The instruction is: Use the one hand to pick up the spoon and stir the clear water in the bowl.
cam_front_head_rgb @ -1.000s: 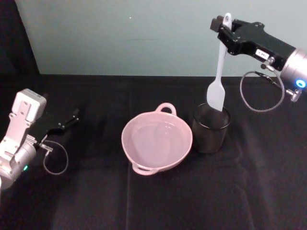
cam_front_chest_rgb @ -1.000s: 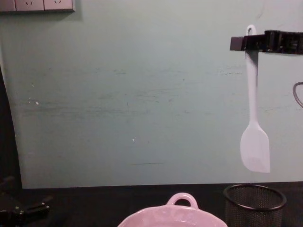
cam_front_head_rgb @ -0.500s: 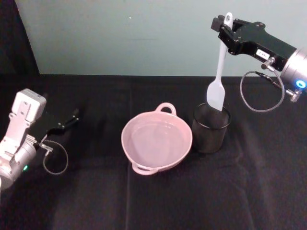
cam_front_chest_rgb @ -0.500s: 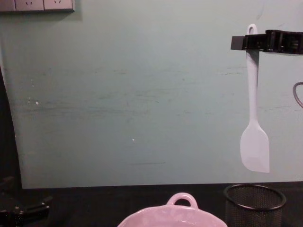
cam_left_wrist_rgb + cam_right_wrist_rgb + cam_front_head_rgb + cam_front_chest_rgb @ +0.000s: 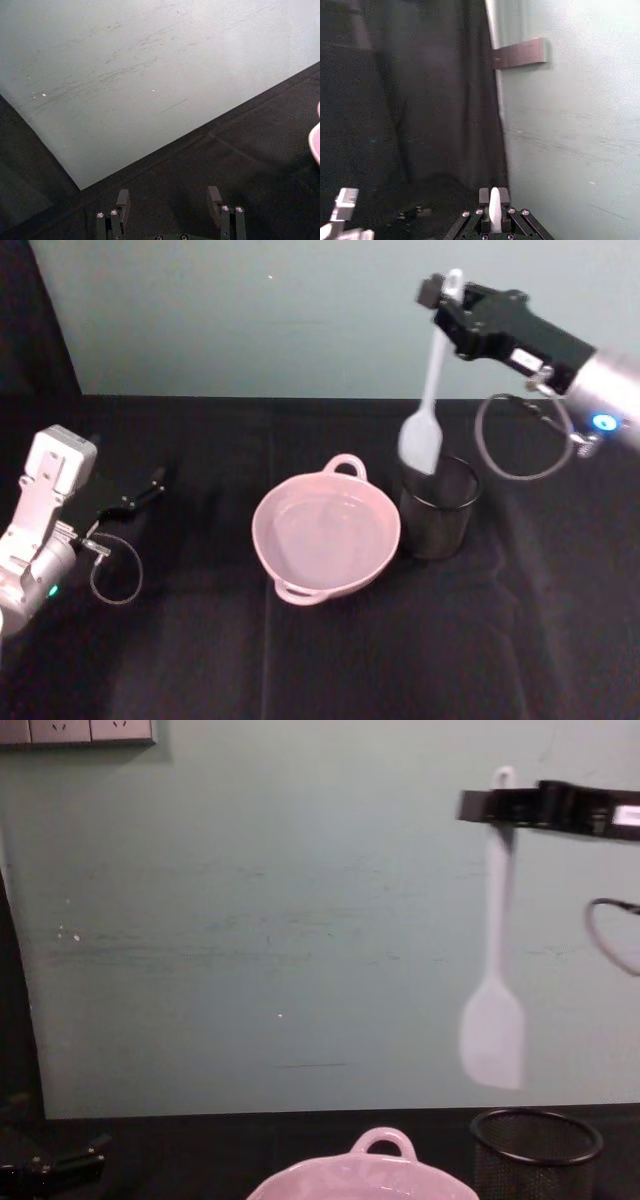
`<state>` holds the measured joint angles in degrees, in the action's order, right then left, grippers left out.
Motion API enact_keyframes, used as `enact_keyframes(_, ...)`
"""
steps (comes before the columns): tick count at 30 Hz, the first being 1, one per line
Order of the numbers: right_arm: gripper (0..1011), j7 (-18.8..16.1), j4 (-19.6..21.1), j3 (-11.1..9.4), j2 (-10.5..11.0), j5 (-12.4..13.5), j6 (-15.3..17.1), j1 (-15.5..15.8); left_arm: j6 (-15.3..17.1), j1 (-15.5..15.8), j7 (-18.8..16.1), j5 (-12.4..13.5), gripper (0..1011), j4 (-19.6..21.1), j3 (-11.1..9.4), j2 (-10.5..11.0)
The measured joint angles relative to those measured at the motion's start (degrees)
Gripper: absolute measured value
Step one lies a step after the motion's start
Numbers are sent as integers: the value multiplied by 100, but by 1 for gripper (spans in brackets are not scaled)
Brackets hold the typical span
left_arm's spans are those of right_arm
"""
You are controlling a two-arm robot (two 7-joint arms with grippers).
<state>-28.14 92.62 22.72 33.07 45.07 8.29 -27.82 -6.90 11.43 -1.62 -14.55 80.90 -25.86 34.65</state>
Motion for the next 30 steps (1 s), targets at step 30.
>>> enact_keyframes(30, 112, -1796, -2471, 1340, -1286, -678, -1363, -755, 0, 0, 0, 0, 1011, -1, 0, 0)
